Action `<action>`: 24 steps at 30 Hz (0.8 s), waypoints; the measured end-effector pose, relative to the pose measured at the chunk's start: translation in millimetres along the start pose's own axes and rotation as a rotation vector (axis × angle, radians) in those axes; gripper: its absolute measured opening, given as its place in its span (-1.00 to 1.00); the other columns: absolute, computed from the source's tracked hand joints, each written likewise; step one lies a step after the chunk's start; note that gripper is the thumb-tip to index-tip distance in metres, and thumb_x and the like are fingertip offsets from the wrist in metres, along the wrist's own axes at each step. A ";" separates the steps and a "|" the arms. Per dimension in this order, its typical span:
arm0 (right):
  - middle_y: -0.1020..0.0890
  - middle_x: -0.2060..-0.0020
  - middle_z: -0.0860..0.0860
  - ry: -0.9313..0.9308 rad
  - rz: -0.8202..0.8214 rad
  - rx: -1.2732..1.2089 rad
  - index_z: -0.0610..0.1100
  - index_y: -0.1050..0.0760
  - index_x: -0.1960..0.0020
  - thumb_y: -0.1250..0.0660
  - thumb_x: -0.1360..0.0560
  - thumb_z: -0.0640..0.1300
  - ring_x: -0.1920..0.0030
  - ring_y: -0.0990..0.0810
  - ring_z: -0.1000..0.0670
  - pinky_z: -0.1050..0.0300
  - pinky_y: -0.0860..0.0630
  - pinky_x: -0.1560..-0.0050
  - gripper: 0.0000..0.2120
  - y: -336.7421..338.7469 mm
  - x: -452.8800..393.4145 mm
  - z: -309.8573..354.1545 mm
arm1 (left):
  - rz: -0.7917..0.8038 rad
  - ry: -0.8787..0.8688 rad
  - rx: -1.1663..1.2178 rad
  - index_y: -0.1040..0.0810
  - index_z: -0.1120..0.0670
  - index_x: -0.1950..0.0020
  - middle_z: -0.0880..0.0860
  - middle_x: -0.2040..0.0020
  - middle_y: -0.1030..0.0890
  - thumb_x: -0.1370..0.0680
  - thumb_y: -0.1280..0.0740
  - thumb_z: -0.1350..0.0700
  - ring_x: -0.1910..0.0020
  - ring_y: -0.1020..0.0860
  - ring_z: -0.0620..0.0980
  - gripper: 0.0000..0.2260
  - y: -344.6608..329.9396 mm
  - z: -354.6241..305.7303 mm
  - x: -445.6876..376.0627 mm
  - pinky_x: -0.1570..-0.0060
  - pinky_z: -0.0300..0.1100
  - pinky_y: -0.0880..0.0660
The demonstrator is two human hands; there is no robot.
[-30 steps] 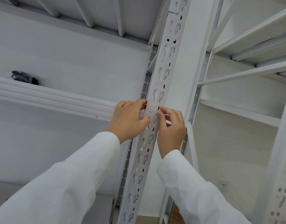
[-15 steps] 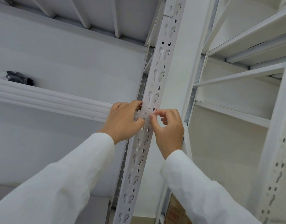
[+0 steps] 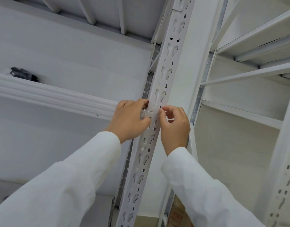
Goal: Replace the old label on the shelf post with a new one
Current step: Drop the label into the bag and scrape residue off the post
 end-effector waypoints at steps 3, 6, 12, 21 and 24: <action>-0.55 0.24 0.06 0.042 0.157 0.111 -0.08 -0.54 0.23 -0.34 -0.44 -0.14 0.13 -0.51 0.01 0.14 -0.44 0.15 -0.92 -7.9 -0.7 3.6 | 0.003 0.006 0.001 -0.36 -0.02 -0.35 -0.06 -0.25 -0.55 -0.47 -0.21 0.10 -0.25 -0.42 -0.02 -0.57 -0.1 0.4 -0.1 -0.31 -0.22 -0.08; -0.52 0.27 0.15 0.007 0.094 0.040 -0.03 -0.56 0.20 -0.36 -0.45 -0.14 0.20 -0.51 0.07 0.31 -0.41 0.21 -0.94 2.6 -1.2 -2.7 | 0.011 0.011 0.003 -0.36 -0.03 -0.35 -0.07 -0.25 -0.55 -0.47 -0.20 0.09 -0.25 -0.42 -0.02 -0.58 -1.0 2.2 -0.1 -0.32 -0.21 -0.09; -0.52 0.18 0.13 0.083 0.054 0.041 -0.05 -0.60 -0.04 -0.35 -0.49 -0.15 0.14 -0.54 0.03 0.24 -0.44 0.13 -0.86 5.2 -4.8 -1.2 | 0.015 0.008 0.004 -0.35 -0.03 -0.36 -0.08 -0.25 -0.55 -0.48 -0.20 0.10 -0.25 -0.42 -0.02 -0.57 -2.8 3.8 -0.4 -0.33 -0.20 -0.11; -0.54 0.20 0.11 0.184 0.037 0.099 -0.07 -0.59 0.07 -0.35 -0.47 -0.18 0.16 -0.54 0.00 0.12 -0.47 0.17 -0.93 0.4 -3.5 4.1 | -0.003 -0.012 0.006 -0.36 -0.03 -0.35 -0.07 -0.23 -0.56 -0.47 -0.21 0.09 -0.22 -0.43 -0.03 -0.58 -2.6 4.3 -0.7 -0.29 -0.23 -0.10; -0.53 0.21 0.09 0.224 0.062 0.127 -0.09 -0.56 0.12 -0.35 -0.47 -0.18 0.18 -0.54 -0.02 0.04 -0.51 0.18 -0.97 -1.1 -7.2 7.1 | -0.004 -0.010 0.015 -0.36 -0.04 -0.33 -0.08 -0.22 -0.56 -0.47 -0.21 0.08 -0.23 -0.43 -0.03 -0.58 -3.7 5.7 -1.1 -0.30 -0.22 -0.11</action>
Point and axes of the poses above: each hand's wrist, its own x-axis away from the middle knuckle, its own y-axis out of the back of the hand, z = x × y, the point moved 8 cm from there along -x, towards the middle knuckle
